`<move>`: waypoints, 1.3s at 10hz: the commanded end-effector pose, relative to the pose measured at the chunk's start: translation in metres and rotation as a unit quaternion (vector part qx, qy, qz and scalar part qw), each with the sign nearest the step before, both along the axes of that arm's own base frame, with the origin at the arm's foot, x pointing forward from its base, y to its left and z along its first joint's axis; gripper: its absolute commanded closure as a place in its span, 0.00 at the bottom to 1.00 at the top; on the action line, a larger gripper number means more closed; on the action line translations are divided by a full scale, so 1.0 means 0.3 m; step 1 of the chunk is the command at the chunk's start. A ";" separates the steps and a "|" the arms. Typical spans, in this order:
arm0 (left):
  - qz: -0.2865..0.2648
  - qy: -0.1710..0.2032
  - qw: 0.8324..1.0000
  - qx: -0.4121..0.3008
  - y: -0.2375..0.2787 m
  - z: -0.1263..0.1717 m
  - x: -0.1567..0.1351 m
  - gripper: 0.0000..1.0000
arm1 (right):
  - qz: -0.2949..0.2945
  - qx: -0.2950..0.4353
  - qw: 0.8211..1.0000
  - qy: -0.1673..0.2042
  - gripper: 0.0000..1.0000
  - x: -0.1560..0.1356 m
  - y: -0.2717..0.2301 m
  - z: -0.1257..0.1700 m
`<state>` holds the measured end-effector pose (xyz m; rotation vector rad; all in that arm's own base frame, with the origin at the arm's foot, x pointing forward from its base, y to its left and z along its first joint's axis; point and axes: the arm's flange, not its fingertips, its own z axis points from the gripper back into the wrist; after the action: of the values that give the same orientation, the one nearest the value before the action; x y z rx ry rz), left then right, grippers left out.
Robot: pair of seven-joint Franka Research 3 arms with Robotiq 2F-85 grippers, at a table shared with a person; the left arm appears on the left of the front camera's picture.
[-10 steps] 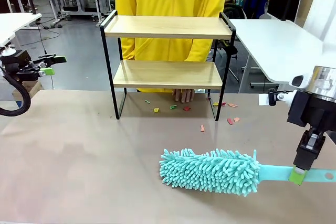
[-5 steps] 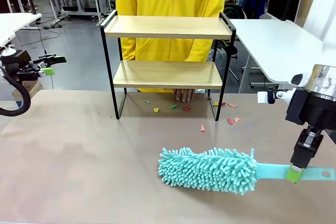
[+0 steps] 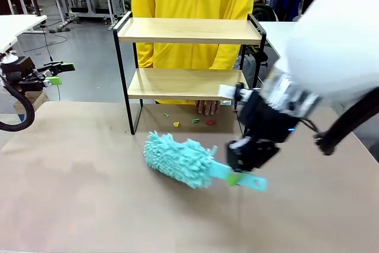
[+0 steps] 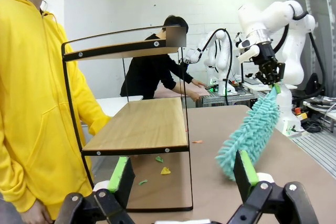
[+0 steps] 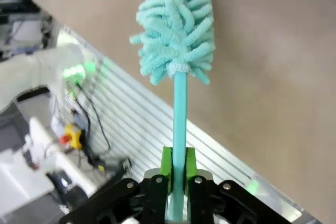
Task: Clean the shelf.
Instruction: Clean the specific section of the Shelf indicated by the human with the Duster.
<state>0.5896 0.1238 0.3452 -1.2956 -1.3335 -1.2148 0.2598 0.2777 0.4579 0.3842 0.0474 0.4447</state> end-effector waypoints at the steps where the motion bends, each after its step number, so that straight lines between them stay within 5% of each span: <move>1: 0.001 -0.004 1.000 0.002 0.002 0.011 -0.001 0.00 | -0.037 -0.019 0.997 -0.065 0.87 0.032 0.153 -0.035; 3: 0.001 -0.004 1.000 0.002 0.002 0.011 -0.001 0.00 | -0.075 -0.044 0.988 -0.125 0.87 0.051 0.251 -0.082; 9: 0.001 -0.004 1.000 0.002 0.002 0.011 -0.001 0.00 | -0.042 -0.013 0.994 -0.102 0.87 0.021 0.224 -0.068; 13: 0.001 -0.004 1.000 0.002 0.002 0.011 -0.001 0.00 | -0.135 -0.038 0.980 -0.145 0.87 0.144 0.492 -0.090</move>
<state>0.5897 0.1238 0.3451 -1.2956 -1.3335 -1.2148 0.2878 0.3930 0.4344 0.2874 -0.2137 0.2856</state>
